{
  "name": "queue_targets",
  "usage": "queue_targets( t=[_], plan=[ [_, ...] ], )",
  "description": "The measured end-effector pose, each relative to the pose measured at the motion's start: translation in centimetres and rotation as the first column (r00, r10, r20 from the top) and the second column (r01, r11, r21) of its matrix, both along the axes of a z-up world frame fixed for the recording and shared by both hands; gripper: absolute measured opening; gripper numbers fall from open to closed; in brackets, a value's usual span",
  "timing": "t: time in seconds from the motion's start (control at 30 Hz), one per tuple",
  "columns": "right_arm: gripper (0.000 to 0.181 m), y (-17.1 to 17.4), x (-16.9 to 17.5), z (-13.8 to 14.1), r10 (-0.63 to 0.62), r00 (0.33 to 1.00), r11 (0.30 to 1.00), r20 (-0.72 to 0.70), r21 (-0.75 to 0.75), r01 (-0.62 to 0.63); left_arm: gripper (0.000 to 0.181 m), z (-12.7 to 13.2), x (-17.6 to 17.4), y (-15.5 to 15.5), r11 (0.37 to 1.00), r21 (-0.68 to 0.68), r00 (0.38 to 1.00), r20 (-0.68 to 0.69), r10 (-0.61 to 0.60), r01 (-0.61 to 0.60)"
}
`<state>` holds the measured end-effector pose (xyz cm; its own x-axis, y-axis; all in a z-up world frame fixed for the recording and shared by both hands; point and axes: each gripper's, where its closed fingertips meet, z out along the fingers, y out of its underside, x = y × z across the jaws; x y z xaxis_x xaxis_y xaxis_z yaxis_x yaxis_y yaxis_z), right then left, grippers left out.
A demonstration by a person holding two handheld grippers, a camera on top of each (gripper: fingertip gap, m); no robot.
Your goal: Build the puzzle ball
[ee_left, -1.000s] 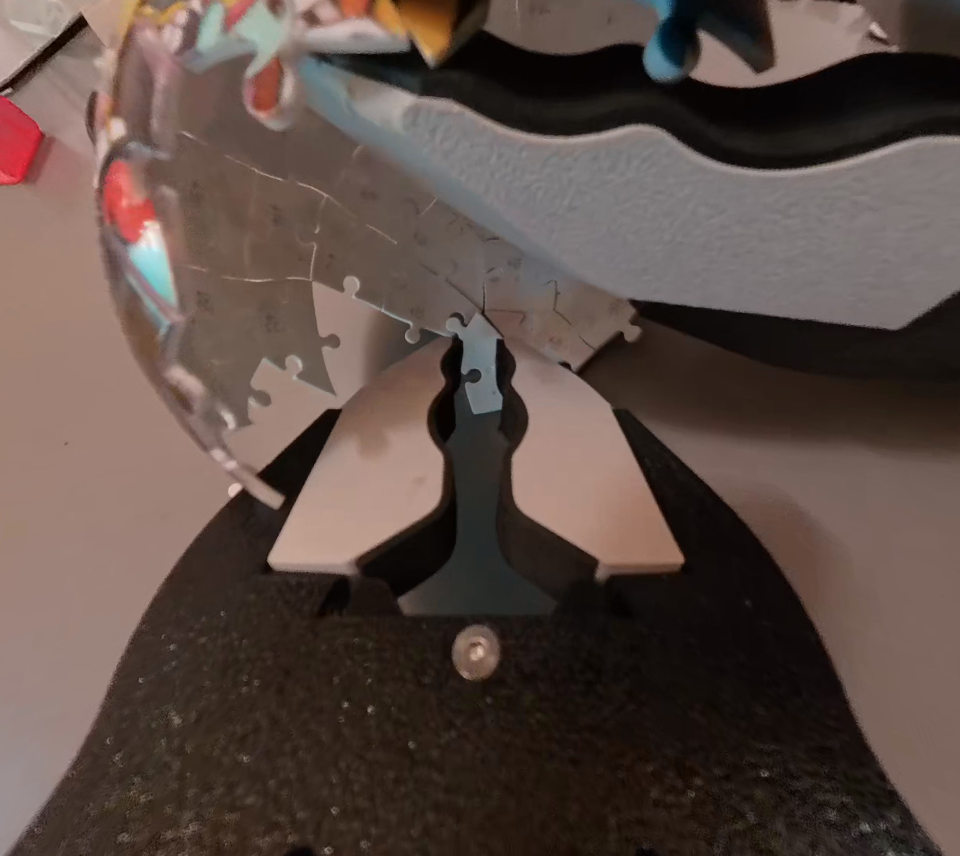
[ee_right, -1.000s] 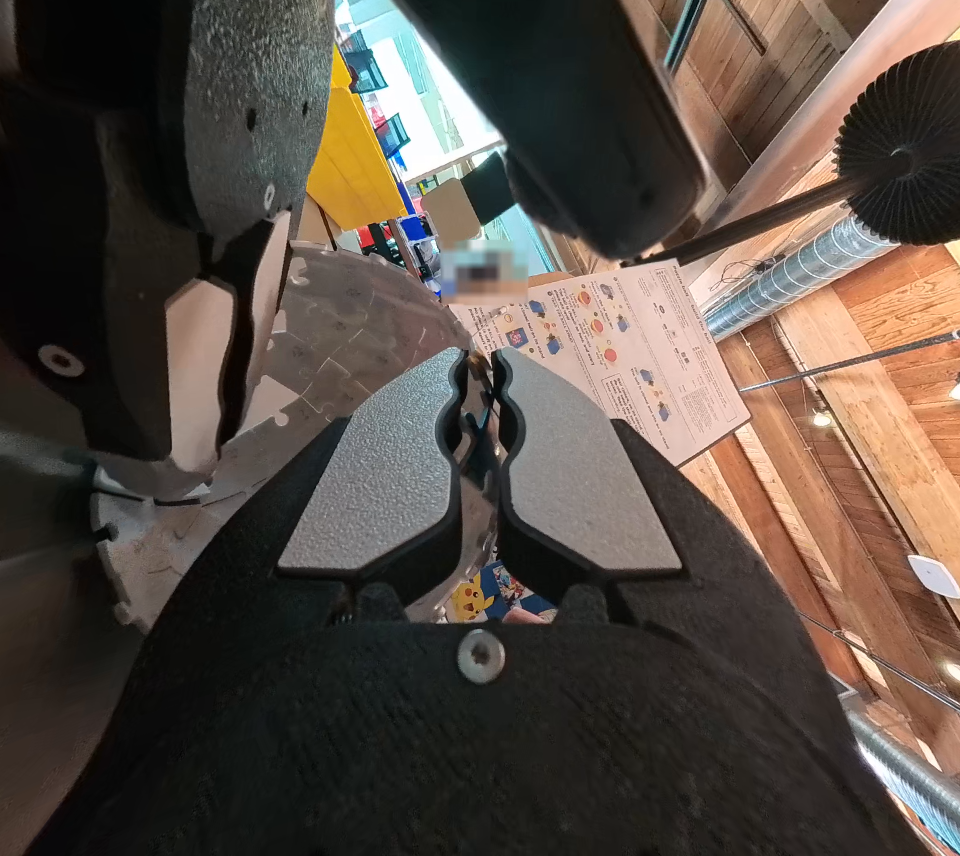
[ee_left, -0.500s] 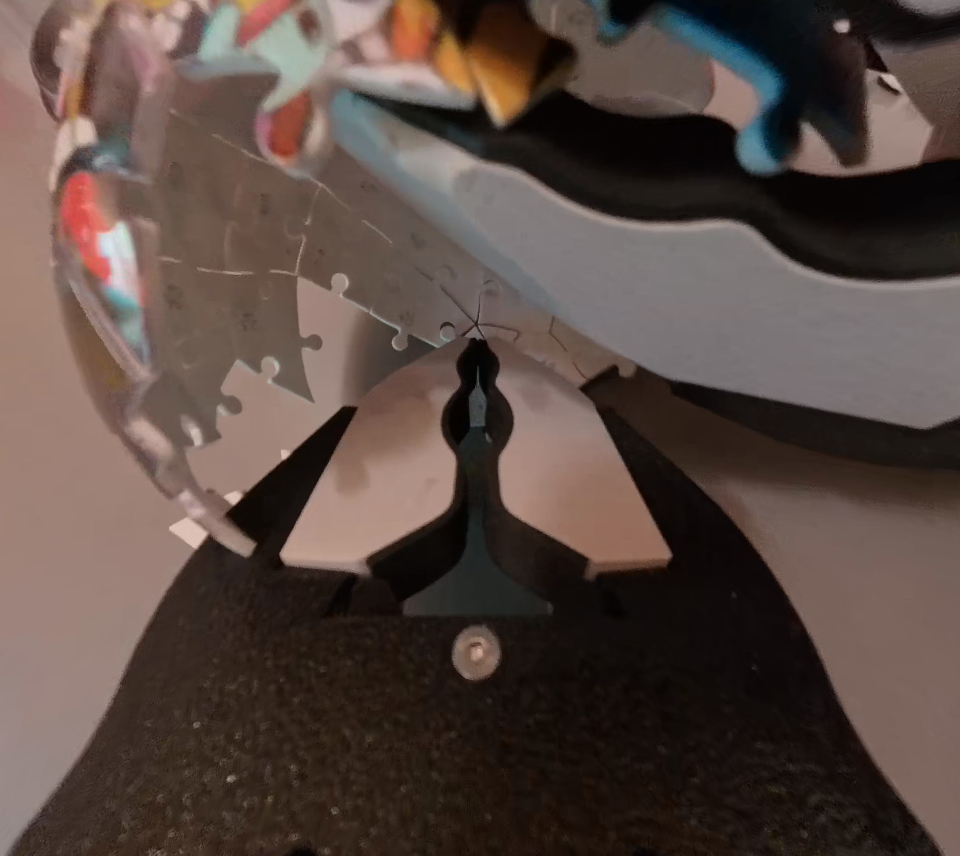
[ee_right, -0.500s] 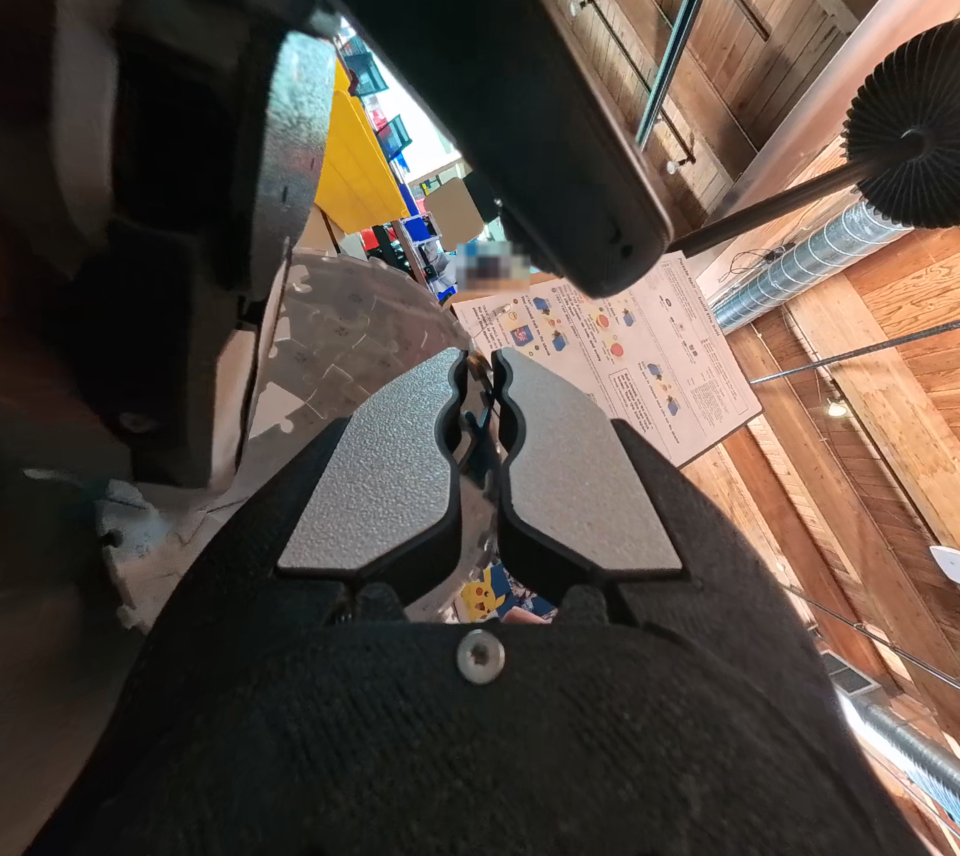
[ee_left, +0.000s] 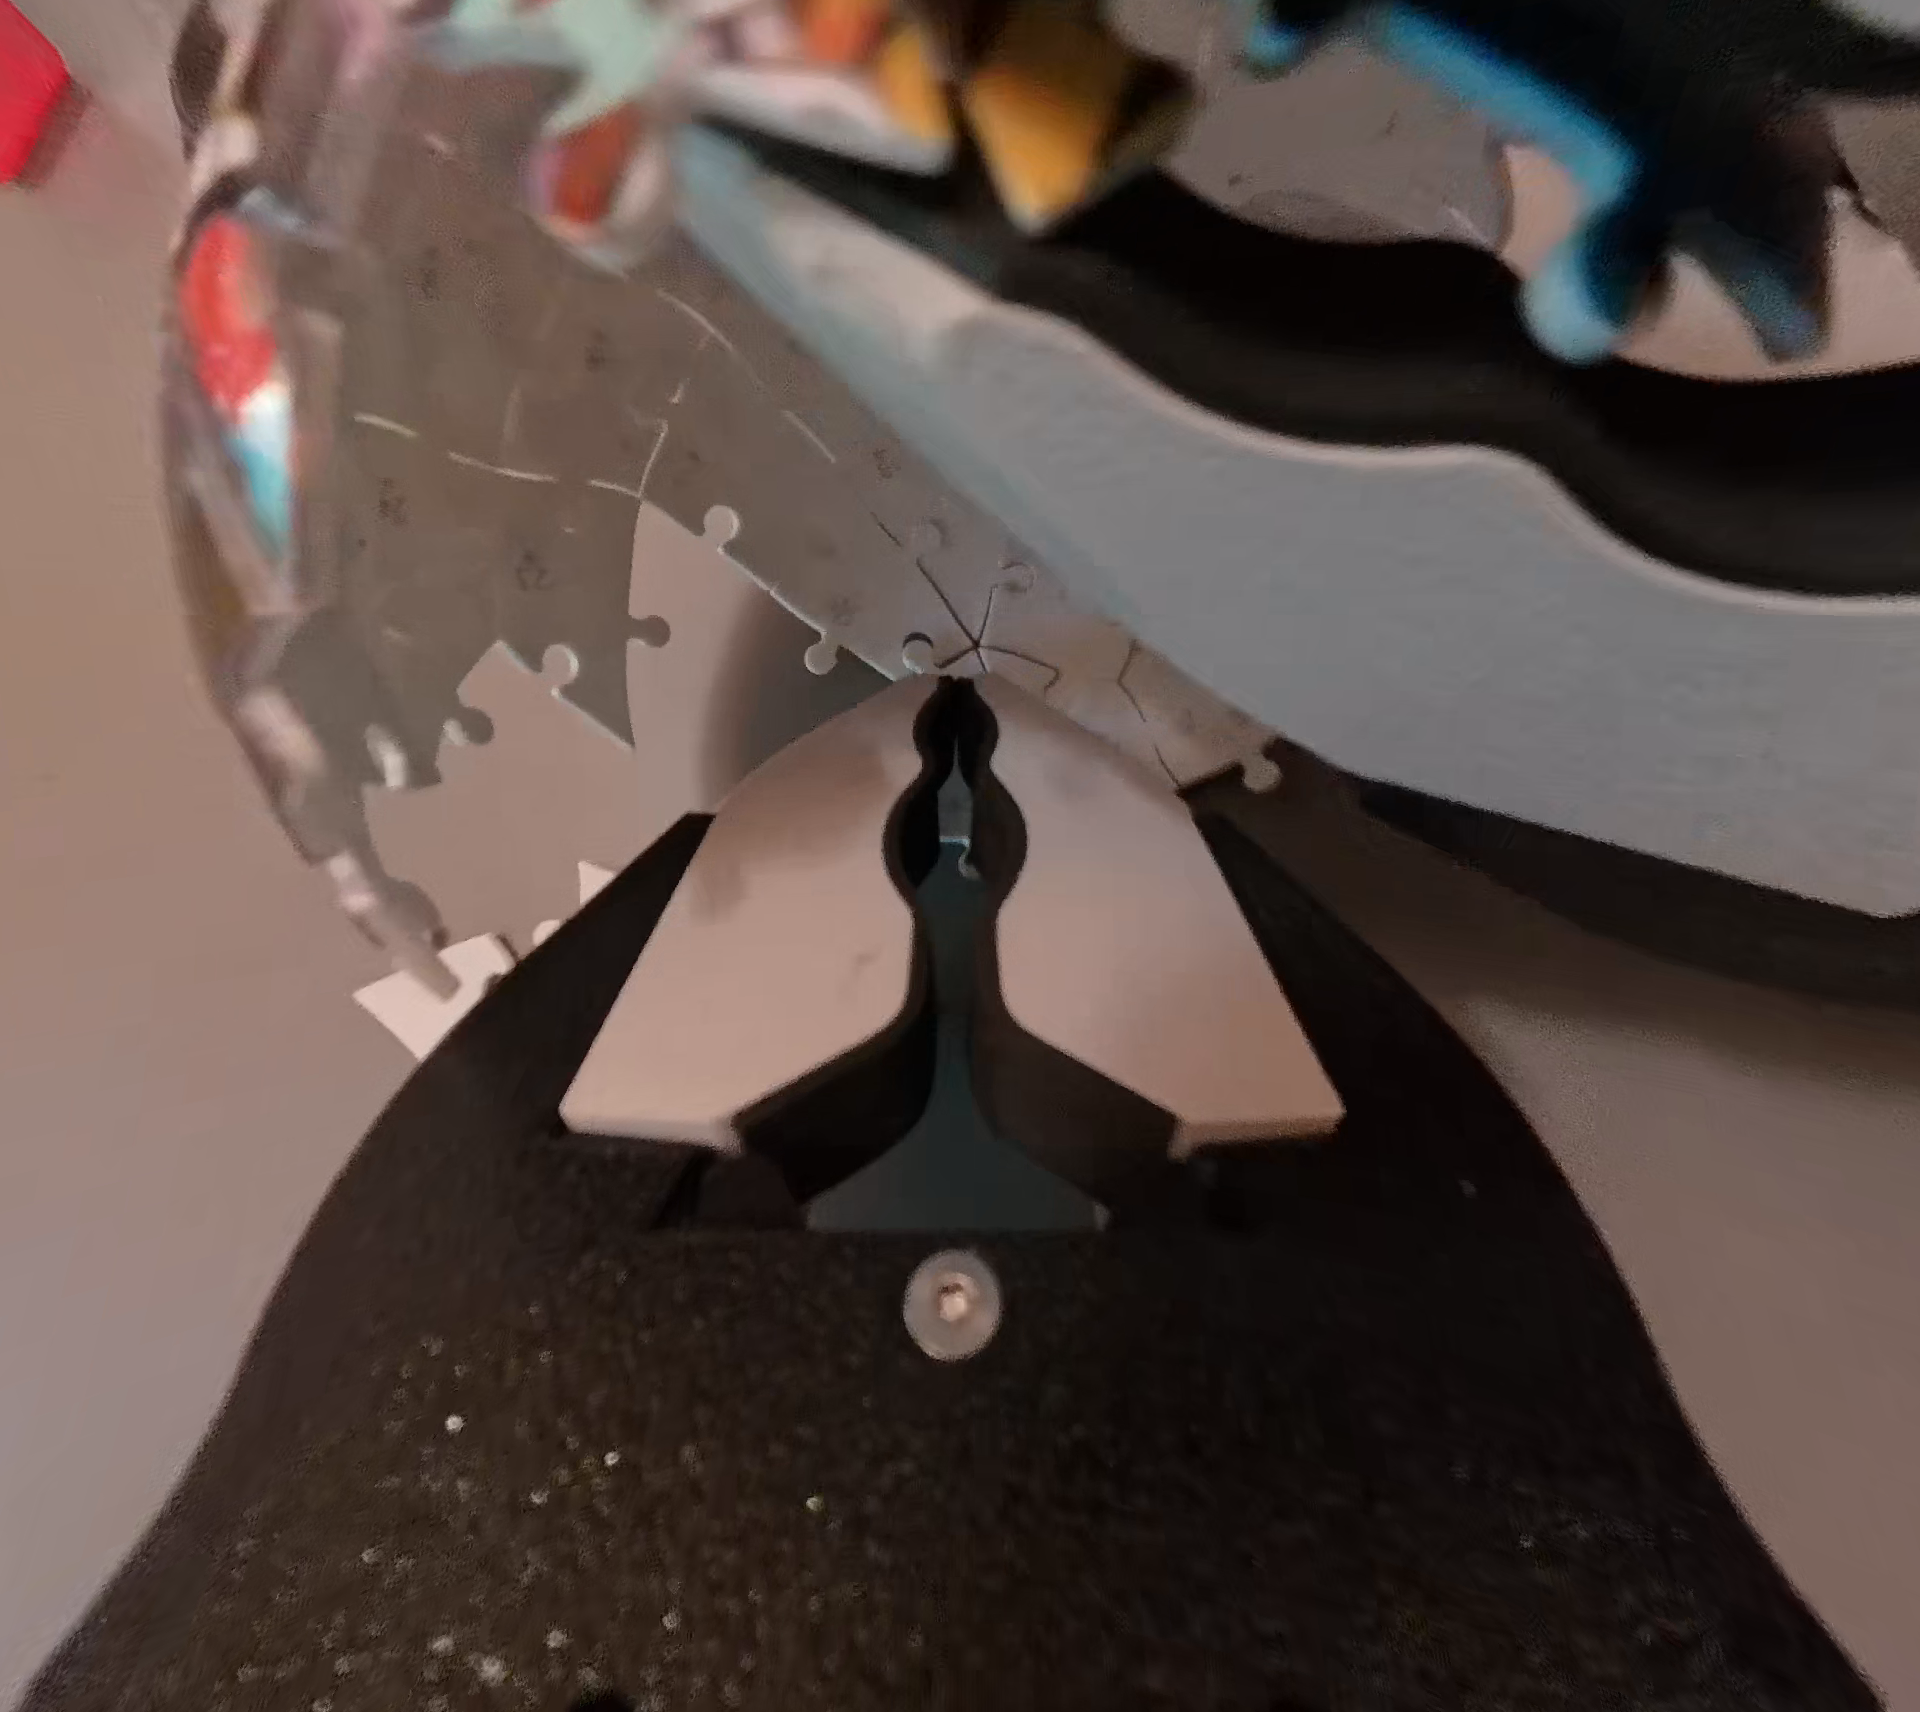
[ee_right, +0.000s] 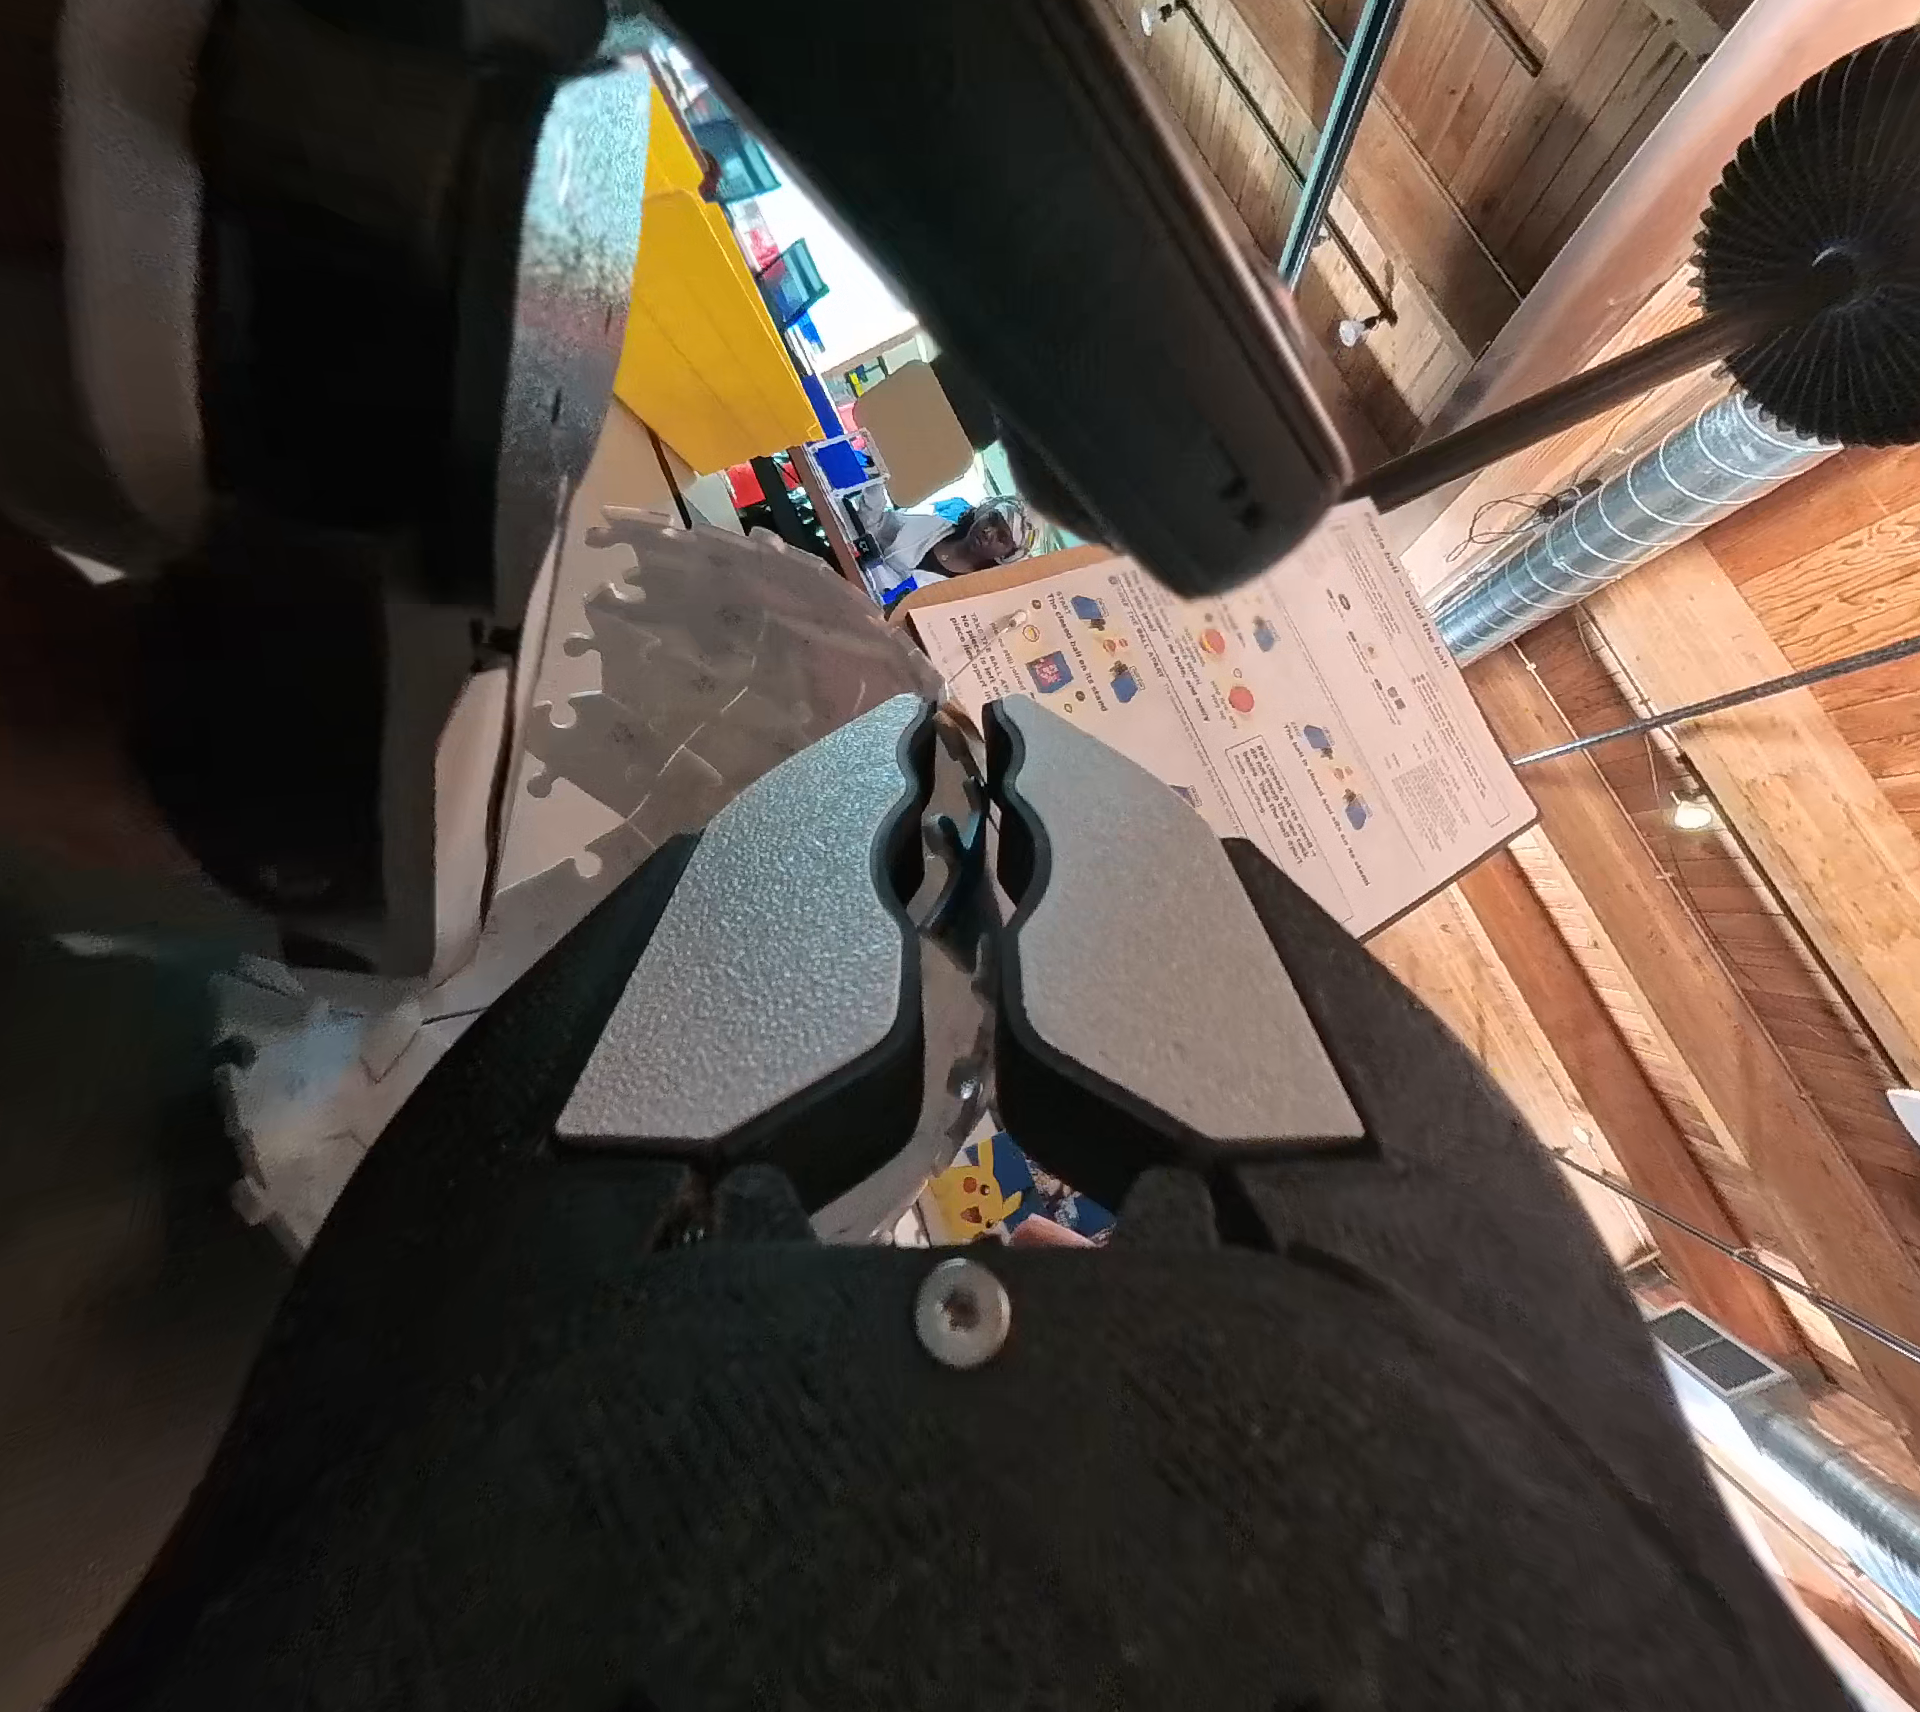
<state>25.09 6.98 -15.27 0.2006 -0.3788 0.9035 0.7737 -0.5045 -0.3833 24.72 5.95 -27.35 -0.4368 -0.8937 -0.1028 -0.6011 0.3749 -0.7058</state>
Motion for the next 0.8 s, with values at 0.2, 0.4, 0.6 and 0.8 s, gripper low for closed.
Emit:
queue_targets(
  t=[0.2, 0.4, 0.6, 0.8],
  plan=[
    [0.011, 0.1, 0.0, -0.2, -0.005, 1.0, 1.0, 0.004, -0.014, 0.005, 0.0, -0.1, 0.0, 0.0, 0.999, -0.051, 1.0, -0.023, 0.004, -0.005],
    [0.008, -0.3, 0.2, 0.1, -0.025, 1.0, 1.0, 0.012, -0.001, 0.025, 0.0, 0.0, 0.1, -0.1, 0.999, -0.031, 1.0, -0.006, -0.011, 0.011],
    [0.008, -0.4, 0.3, 0.1, -0.027, 1.0, 1.0, 0.013, 0.001, 0.027, 0.017, 1.4, -0.2, -0.6, 0.996, -0.048, 0.994, 0.087, -0.07, 0.075],
    [0.007, -0.3, 0.2, 0.2, -0.028, 0.999, 1.0, 0.028, -0.007, 0.028, 0.009, 6.4, -1.2, 0.7, 0.987, 0.052, 0.925, 0.344, -0.162, 0.154]
  ],
)
